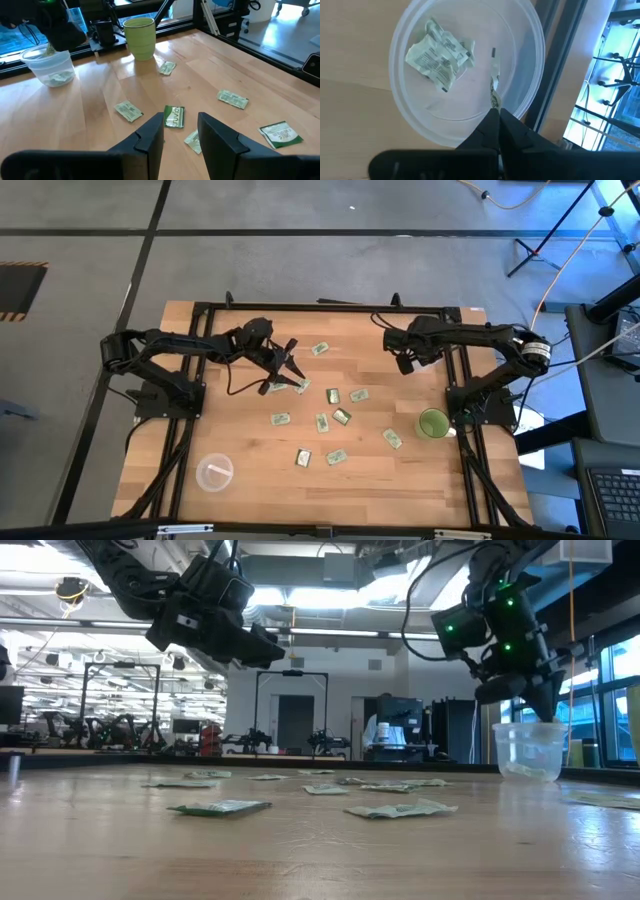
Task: Pick and place items into bin
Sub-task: Put the white stevia packet into the top white bin
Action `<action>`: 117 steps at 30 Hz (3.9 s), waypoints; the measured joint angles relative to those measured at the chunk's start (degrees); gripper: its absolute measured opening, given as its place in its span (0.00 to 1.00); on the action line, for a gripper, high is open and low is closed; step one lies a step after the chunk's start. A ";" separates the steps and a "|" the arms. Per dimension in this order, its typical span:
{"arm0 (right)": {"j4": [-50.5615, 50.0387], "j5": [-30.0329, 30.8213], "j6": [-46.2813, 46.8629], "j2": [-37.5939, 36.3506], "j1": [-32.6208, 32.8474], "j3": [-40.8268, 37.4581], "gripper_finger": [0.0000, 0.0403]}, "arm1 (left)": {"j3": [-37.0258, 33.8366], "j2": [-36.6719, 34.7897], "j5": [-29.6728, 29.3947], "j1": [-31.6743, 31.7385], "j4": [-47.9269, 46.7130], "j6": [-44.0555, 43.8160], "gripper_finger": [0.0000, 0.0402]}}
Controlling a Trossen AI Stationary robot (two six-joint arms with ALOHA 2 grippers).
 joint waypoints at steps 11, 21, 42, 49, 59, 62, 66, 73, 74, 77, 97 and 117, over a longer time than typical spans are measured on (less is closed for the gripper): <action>1.36 3.03 -0.03 0.00 0.00 0.00 0.12 | -0.02 0.00 0.04 0.00 0.00 -0.01 0.28; -1.90 4.58 -0.16 -0.04 0.56 1.57 0.27 | -0.02 0.00 0.02 0.00 0.00 0.00 0.28; 14.18 -14.79 -11.70 -0.48 20.70 14.70 0.26 | -0.04 0.00 -0.02 0.00 -2.19 -0.46 0.28; 27.67 -12.55 -11.77 -0.48 27.16 9.51 0.26 | -0.04 0.00 -0.04 0.00 -2.01 -0.46 0.28; 42.23 -10.74 -5.80 -0.44 25.87 -3.65 0.26 | -0.04 0.00 -0.02 0.00 -2.53 -0.46 0.28; 50.15 -10.89 -9.09 -0.42 25.92 -7.38 0.26 | -0.04 0.00 -0.02 -0.01 -2.58 -0.46 0.28; 54.78 -10.84 -10.50 -0.42 25.86 -10.83 0.26 | -0.04 0.00 -0.04 -0.01 -2.59 -0.46 0.28; 57.05 -10.84 -13.61 1.12 25.90 -12.06 0.26 | -0.04 0.00 -0.04 0.00 -2.60 -0.46 0.28; 58.15 -10.86 -14.48 1.92 25.90 -12.05 0.26 | -0.04 0.00 -0.04 0.00 -2.58 -0.46 0.28; 59.00 -10.87 -15.19 5.00 25.90 -12.04 0.26 | -0.04 0.00 -0.04 0.00 -2.60 -0.46 0.28; 54.09 -11.76 -15.87 10.50 25.86 -7.33 0.01 | -0.04 0.00 -0.04 0.00 -2.71 -0.44 0.28; 16.82 -7.54 -13.38 -3.68 24.37 11.73 0.00 | -0.04 0.00 -0.06 0.00 -3.05 -0.45 0.28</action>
